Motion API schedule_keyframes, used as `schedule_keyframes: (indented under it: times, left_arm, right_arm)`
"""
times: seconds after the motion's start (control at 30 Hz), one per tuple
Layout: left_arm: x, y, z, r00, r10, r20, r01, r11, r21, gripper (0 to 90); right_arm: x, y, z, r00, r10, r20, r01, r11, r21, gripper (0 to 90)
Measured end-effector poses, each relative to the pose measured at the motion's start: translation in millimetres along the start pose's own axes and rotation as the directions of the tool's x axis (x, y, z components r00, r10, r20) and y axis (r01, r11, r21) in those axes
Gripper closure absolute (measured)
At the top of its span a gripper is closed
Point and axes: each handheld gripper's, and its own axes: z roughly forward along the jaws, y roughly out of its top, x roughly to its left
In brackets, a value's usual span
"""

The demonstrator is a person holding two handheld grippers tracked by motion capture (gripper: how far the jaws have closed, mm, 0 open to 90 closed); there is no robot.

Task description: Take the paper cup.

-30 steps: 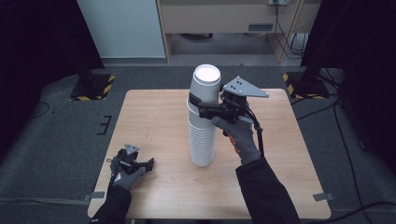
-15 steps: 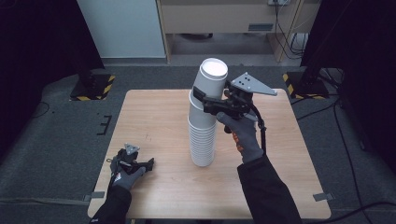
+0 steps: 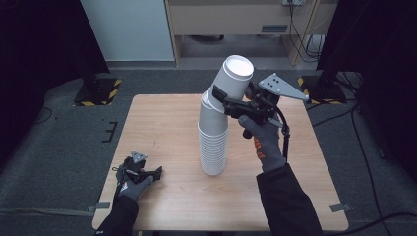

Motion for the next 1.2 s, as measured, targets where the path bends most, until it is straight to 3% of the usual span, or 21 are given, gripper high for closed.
schedule_keyframes:
  times: [0.23, 0.57, 0.97, 1.2]
  left_arm:
    - [0.0, 0.0, 0.0, 1.0000, 0.000, 0.000, 0.000, 1.0000, 0.000, 2.9]
    - [0.2, 0.1, -0.2, 1.0000, 0.003, 0.001, -0.003, 1.0000, 0.003, 2.8]
    - [0.3, 0.1, -0.2, 1.0000, 0.004, 0.001, -0.004, 1.0000, 0.003, 2.8]
    - [0.3, 0.0, -0.2, 1.0000, 0.004, 0.002, -0.004, 1.0000, 0.003, 2.8]
  right_arm:
    - [-6.0, 3.8, -16.2, 0.9997, 0.001, 0.026, -0.001, 1.000, -0.010, 15.8]
    - [-14.1, 2.0, -53.9, 0.9976, 0.002, 0.069, -0.001, 1.000, -0.015, 15.8]
    - [-32.8, -20.7, -84.8, 0.9907, 0.050, 0.127, -0.049, 0.999, -0.010, 15.7]
    - [-39.3, -40.8, -94.7, 0.9871, 0.091, 0.131, -0.092, 0.996, 0.002, 15.7]
